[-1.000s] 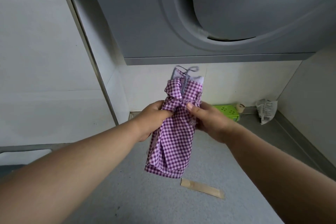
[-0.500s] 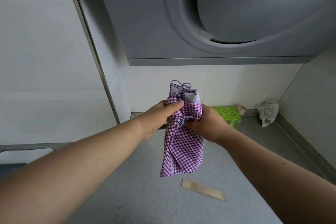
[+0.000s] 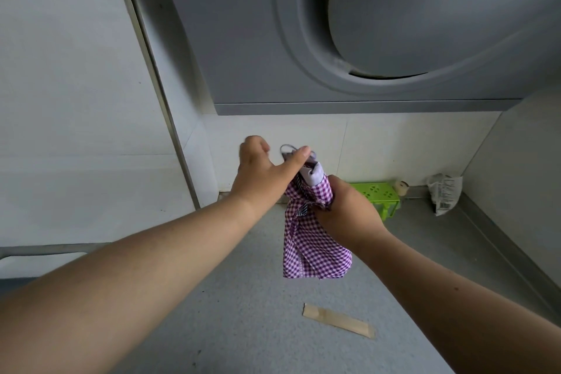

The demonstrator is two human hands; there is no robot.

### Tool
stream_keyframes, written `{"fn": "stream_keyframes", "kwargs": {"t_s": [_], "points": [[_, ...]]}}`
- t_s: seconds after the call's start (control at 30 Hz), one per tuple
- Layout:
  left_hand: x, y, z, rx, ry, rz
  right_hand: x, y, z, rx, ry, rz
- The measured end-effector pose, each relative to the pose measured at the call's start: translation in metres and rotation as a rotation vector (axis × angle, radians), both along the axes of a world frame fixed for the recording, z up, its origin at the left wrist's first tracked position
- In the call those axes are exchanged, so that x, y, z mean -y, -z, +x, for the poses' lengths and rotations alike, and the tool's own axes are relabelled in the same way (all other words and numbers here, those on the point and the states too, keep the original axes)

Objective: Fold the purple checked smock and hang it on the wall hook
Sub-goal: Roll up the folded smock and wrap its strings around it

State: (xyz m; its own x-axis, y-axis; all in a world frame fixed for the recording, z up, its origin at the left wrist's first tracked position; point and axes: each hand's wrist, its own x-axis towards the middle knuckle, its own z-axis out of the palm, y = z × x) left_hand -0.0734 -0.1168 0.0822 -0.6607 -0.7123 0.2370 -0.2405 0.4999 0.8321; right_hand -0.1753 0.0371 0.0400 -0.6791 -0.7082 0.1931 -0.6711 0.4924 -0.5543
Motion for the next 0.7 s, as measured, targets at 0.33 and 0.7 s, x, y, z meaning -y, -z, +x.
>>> {"fn": "stream_keyframes", "kwargs": {"t_s": [0.33,0.7], "points": [[0.005,-0.016,-0.005,0.120,0.131,-0.053,0.002,0.003,-0.002,-0.102,0.043,0.007],[0.014,-0.034,-0.011,-0.036,0.179,0.554,0.000,0.018,0.002,0.016,0.012,0.027]]}}
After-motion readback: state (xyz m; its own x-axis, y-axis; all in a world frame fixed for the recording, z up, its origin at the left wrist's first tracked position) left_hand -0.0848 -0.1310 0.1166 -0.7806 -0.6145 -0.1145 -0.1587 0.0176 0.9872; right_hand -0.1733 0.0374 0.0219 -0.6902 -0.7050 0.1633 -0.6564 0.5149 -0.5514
